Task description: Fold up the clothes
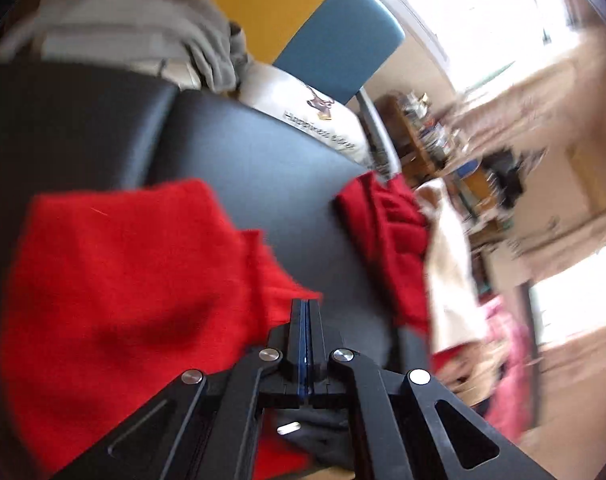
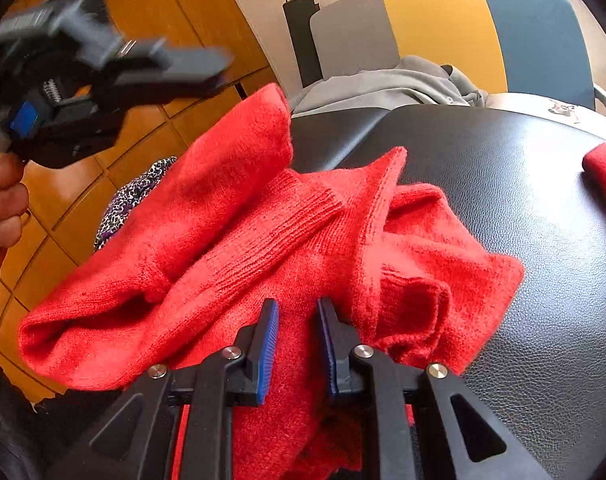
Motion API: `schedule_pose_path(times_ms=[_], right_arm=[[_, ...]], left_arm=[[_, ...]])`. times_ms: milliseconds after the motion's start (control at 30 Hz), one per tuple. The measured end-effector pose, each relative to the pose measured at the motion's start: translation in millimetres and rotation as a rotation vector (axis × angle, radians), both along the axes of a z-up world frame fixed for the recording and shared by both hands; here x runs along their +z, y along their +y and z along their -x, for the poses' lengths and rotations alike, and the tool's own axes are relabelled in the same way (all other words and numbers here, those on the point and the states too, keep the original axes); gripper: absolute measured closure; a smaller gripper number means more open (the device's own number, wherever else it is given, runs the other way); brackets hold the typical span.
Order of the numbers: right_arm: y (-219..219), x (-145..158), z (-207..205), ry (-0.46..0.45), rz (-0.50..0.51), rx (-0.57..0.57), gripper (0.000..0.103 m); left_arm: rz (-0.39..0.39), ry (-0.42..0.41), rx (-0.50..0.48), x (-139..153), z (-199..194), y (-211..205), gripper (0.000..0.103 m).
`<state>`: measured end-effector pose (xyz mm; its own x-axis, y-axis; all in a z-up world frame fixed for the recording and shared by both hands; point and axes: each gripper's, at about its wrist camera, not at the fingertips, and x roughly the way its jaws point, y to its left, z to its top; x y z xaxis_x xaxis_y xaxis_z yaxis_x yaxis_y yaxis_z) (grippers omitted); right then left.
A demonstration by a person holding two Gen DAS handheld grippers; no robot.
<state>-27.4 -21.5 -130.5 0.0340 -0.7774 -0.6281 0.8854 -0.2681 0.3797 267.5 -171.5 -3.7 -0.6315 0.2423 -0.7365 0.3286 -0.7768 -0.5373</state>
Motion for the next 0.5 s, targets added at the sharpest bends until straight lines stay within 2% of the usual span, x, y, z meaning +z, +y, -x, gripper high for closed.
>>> schedule_pose_path(times_ms=[33, 100, 133, 200, 267, 300, 500], right_arm=[[0, 0, 1, -0.004, 0.003, 0.000, 0.084], [0, 0, 1, -0.007, 0.006, 0.000, 0.084], [0, 1, 1, -0.004, 0.006, -0.001, 0.084], [-1, 2, 0, 0.007, 0.004, -0.005, 0.084], [-3, 3, 0, 0.015, -0.001, -0.006, 0.084], [-5, 3, 1, 0.019, -0.003, -0.006, 0.084], [-1, 4, -3, 0.002, 0.006, -0.016, 0.084]], left_arm=[[0.054, -0.012, -0.007, 2, -9, -4, 0.103], [0.111, -0.048, -0.027, -1, -26, -11, 0.102], [0.130, -0.077, -0.044, -6, -33, -13, 0.098], [0.169, -0.115, -0.093, -15, -41, -9, 0.082], [0.210, -0.148, -0.145, -25, -49, -4, 0.055], [0.232, -0.161, -0.169, -28, -50, 2, 0.050], [0.471, -0.213, -0.279, -42, -39, 53, 0.039]])
